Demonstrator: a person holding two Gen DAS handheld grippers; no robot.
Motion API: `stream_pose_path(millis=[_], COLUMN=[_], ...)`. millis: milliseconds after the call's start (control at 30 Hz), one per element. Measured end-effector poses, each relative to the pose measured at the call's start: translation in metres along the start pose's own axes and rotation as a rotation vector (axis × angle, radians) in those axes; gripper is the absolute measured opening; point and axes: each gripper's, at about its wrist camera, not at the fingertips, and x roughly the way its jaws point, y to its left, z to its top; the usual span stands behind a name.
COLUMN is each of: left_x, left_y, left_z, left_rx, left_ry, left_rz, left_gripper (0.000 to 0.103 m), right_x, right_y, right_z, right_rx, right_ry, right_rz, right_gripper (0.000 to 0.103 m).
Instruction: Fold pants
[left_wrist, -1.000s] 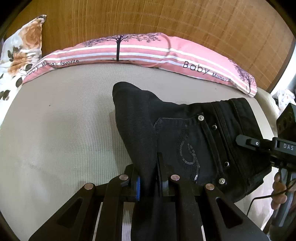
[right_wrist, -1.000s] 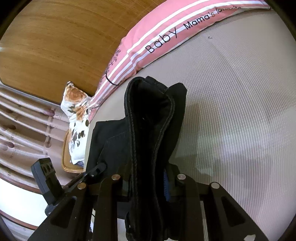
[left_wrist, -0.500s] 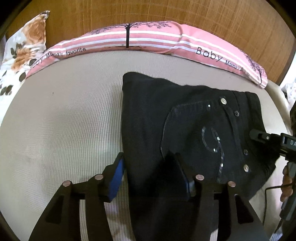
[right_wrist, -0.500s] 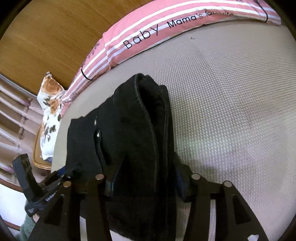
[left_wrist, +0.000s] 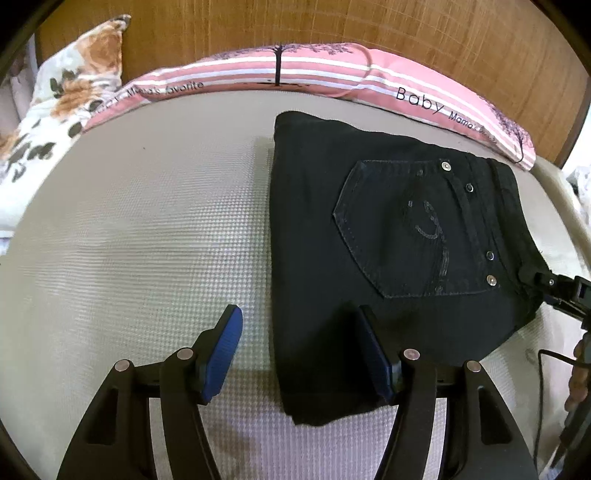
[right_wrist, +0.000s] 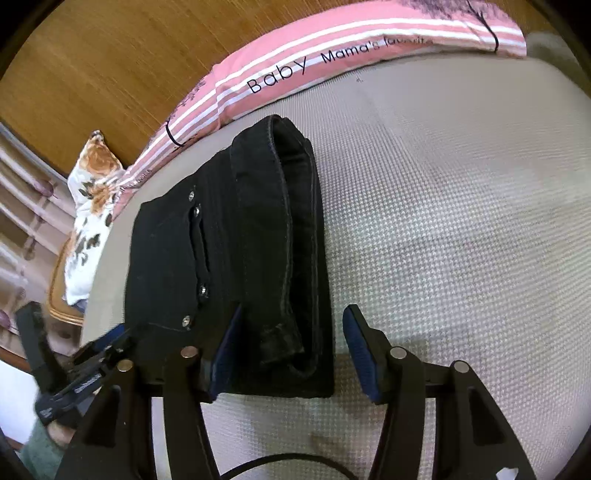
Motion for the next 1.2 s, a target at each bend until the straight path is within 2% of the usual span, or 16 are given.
stream_pose_path(millis=[200, 400, 533, 600, 767, 833, 1200], left_x=[-0.021, -0.046, -0.061, -0.069, -0.087, -0.094, -0.110], left_y=[-0.010, -0.020, -0.027, -0.031, -0.041, -0.042, -0.043], left_z=[-0.008, -0.021, -0.032, -0.038, -0.051, -0.056, -0.076], left_rx=[0.020, 0.015, -0.012, -0.017, 0.005, 0.001, -0.028], left_ry=[-0.032, -0.072, -0.087, -0.098, -0.123, -0.131, -0.143], left_rz=[0.098, 0.157, 0.162, 0.161, 0.169, 0.163, 0.184], left_gripper=[0.064, 0.064, 0.064, 0.064, 0.065, 0.069, 0.070], right_x=[-0.003, -0.028, -0.044, -0.052, -0.070, -0.075, -0.085], right_y=[0.006, 0.022, 0.050, 0.065, 0.091, 0.095, 0.104], right_z=[0.002, -0.009, -0.025, -0.036, -0.061, -0.068, -0.088], right_rx=[0.000, -0.021, -0.129, -0.184, -0.253, -0.259, -0.276], right_ry=[-0.015, -0.094, -0.143, -0.170, -0.237, -0.252, -0.253], right_rz=[-0.037, -0.077, -0.125, -0.147, -0.193, -0.209, -0.277], right_gripper=[0.059, 0.065, 0.069, 0.079, 0.094, 0.095, 0.098])
